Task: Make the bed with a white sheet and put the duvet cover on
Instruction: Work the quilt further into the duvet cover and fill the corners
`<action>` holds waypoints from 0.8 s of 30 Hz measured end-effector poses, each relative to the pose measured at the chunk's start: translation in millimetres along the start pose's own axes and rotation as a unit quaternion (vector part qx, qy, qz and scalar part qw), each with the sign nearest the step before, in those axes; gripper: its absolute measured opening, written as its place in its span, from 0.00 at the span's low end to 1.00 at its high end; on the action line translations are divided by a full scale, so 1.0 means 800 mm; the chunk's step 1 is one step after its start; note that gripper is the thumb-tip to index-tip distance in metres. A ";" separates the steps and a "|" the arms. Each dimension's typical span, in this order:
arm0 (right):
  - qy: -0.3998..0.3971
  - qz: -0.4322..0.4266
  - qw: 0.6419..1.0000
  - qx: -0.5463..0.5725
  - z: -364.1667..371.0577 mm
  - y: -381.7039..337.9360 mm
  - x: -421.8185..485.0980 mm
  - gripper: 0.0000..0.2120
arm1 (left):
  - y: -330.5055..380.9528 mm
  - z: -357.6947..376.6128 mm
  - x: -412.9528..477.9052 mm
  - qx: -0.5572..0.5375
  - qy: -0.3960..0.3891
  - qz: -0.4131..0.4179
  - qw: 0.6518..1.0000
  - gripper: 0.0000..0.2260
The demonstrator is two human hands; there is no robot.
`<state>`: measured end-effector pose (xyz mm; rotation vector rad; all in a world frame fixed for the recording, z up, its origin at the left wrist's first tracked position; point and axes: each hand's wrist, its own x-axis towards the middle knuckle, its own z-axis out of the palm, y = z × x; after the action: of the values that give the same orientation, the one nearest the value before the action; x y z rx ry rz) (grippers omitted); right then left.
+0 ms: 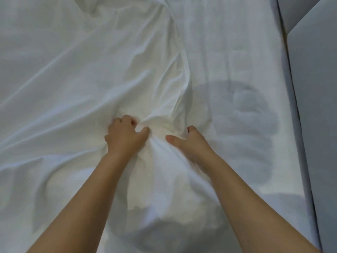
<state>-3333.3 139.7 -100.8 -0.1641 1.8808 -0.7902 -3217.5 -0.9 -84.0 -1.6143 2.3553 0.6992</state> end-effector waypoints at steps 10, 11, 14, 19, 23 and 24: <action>0.036 -0.022 0.972 -0.229 0.017 0.036 -0.042 0.34 | 0.049 0.043 0.000 0.138 -0.055 0.041 0.988 0.22; 0.013 -0.010 0.974 -0.224 0.013 0.032 -0.045 0.34 | 0.047 0.042 -0.002 0.124 -0.052 0.048 0.990 0.22; -0.038 -0.042 0.988 -0.140 0.009 0.007 -0.063 0.23 | 0.045 0.025 -0.012 0.052 -0.070 0.010 0.996 0.30; -0.183 -0.133 0.974 0.019 0.032 -0.023 -0.140 0.16 | 0.050 -0.051 -0.001 0.016 -0.125 -0.157 0.980 0.55; -0.192 -0.137 0.972 0.003 0.054 -0.025 -0.170 0.14 | 0.032 -0.077 0.005 0.089 -0.071 -0.097 0.989 0.14; -0.187 -0.137 0.973 -0.001 0.053 -0.026 -0.171 0.14 | 0.025 -0.075 0.001 0.076 -0.064 -0.088 0.991 0.06</action>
<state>-3240.1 166.1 6.6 -0.5465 1.5183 -0.8740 -3230.1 -25.0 -26.8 -1.6354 2.0914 0.5556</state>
